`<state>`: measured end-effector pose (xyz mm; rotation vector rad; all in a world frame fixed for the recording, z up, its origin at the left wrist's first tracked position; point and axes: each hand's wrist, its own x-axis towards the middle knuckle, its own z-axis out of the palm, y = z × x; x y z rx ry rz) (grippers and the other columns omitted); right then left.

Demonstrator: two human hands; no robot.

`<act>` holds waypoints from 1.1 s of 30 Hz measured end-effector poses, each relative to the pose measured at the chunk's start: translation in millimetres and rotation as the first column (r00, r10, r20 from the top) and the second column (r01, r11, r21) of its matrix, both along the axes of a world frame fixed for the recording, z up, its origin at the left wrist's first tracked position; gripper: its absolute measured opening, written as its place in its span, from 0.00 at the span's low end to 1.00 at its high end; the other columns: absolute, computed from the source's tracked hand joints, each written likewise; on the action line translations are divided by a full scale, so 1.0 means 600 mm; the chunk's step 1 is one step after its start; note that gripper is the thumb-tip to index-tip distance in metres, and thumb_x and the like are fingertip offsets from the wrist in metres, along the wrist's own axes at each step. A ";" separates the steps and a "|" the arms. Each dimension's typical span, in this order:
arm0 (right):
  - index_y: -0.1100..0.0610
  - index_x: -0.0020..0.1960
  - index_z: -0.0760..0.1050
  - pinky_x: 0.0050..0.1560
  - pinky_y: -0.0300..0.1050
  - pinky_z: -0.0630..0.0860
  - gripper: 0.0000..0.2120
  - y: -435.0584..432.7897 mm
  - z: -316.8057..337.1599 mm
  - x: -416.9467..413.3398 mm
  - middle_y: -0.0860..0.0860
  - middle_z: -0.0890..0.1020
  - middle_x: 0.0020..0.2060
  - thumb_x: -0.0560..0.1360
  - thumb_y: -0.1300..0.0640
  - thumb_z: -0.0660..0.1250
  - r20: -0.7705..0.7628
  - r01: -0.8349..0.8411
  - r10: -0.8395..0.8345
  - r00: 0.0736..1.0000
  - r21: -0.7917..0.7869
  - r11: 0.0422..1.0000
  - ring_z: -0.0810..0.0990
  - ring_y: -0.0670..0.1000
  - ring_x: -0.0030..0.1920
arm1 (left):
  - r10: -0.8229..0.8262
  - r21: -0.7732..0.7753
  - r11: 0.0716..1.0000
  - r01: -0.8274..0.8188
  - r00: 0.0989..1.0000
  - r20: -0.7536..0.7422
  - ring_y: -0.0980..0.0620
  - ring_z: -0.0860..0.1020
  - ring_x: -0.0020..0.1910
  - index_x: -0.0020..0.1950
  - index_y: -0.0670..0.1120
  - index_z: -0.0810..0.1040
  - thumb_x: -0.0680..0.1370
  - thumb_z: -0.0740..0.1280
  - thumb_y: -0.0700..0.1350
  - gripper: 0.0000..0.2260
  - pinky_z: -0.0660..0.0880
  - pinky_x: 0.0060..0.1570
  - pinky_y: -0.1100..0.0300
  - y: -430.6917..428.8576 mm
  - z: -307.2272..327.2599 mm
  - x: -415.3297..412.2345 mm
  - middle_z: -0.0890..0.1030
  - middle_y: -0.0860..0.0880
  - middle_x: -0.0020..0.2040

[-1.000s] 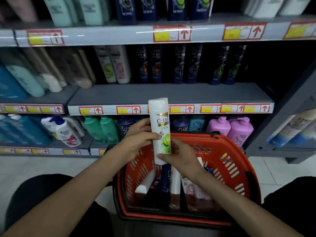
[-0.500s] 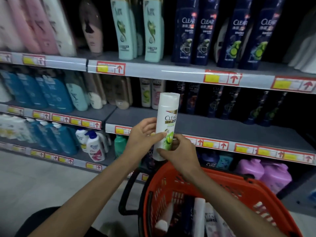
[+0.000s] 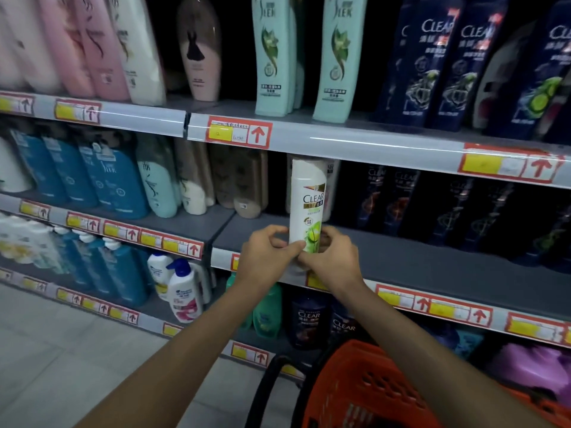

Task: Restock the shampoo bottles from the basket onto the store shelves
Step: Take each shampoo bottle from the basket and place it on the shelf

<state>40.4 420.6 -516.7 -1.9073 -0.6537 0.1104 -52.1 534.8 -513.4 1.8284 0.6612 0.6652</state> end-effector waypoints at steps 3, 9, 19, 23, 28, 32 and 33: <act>0.45 0.53 0.80 0.45 0.43 0.83 0.19 0.042 -0.012 0.026 0.41 0.86 0.40 0.65 0.57 0.78 0.006 0.033 -0.033 0.999 0.053 0.998 0.84 0.39 0.41 | 0.041 0.004 0.999 -0.042 0.999 0.034 0.52 0.86 0.41 0.57 0.53 0.84 0.70 0.77 0.56 0.17 0.85 0.44 0.44 0.034 -0.005 0.036 0.87 0.52 0.41; 0.49 0.49 0.82 0.43 0.42 0.82 0.14 0.124 -0.032 0.078 0.44 0.86 0.38 0.66 0.57 0.78 -0.002 0.114 -0.115 0.993 0.117 0.987 0.84 0.40 0.40 | 0.094 -0.091 0.992 -0.084 0.989 0.113 0.50 0.87 0.45 0.62 0.51 0.83 0.66 0.77 0.55 0.25 0.85 0.47 0.44 0.095 -0.027 0.114 0.88 0.51 0.44; 0.59 0.57 0.83 0.51 0.52 0.83 0.22 0.208 -0.052 0.141 0.57 0.85 0.52 0.68 0.49 0.79 0.001 0.258 -0.258 0.966 0.065 0.964 0.84 0.57 0.52 | 0.133 -0.147 0.983 -0.110 0.978 0.160 0.44 0.86 0.47 0.67 0.43 0.80 0.76 0.77 0.41 0.19 0.84 0.52 0.45 0.156 -0.048 0.207 0.86 0.42 0.44; 0.59 0.58 0.82 0.52 0.52 0.82 0.22 0.214 -0.056 0.140 0.59 0.84 0.53 0.70 0.48 0.78 0.038 0.273 -0.274 0.961 0.032 0.962 0.83 0.60 0.54 | 0.134 -0.217 0.971 -0.099 0.979 0.153 0.42 0.85 0.50 0.67 0.45 0.81 0.75 0.77 0.42 0.20 0.83 0.54 0.41 0.171 -0.070 0.215 0.86 0.41 0.47; 0.59 0.61 0.78 0.57 0.51 0.81 0.27 0.200 -0.052 0.132 0.57 0.81 0.58 0.69 0.47 0.80 0.049 0.262 -0.259 0.965 -0.075 0.962 0.81 0.59 0.58 | 0.109 -0.231 0.969 -0.089 0.991 0.077 0.45 0.84 0.54 0.72 0.44 0.76 0.77 0.76 0.41 0.24 0.81 0.60 0.42 0.168 -0.063 0.200 0.86 0.44 0.53; 0.58 0.66 0.74 0.60 0.46 0.76 0.28 0.152 -0.036 0.115 0.57 0.77 0.61 0.71 0.54 0.79 0.082 0.202 -0.192 0.978 -0.152 0.967 0.78 0.57 0.61 | 0.038 -0.128 0.991 -0.044 0.998 -0.051 0.46 0.81 0.60 0.75 0.46 0.73 0.75 0.78 0.41 0.30 0.78 0.65 0.49 0.154 -0.040 0.164 0.83 0.43 0.60; 0.58 0.68 0.72 0.60 0.44 0.75 0.28 0.135 -0.028 0.110 0.56 0.75 0.62 0.72 0.55 0.78 0.094 0.186 -0.172 0.981 -0.171 0.968 0.77 0.56 0.62 | 0.011 -0.085 0.996 -0.018 0.996 -0.084 0.47 0.80 0.61 0.76 0.46 0.72 0.74 0.78 0.40 0.31 0.77 0.65 0.51 0.147 -0.032 0.153 0.82 0.43 0.61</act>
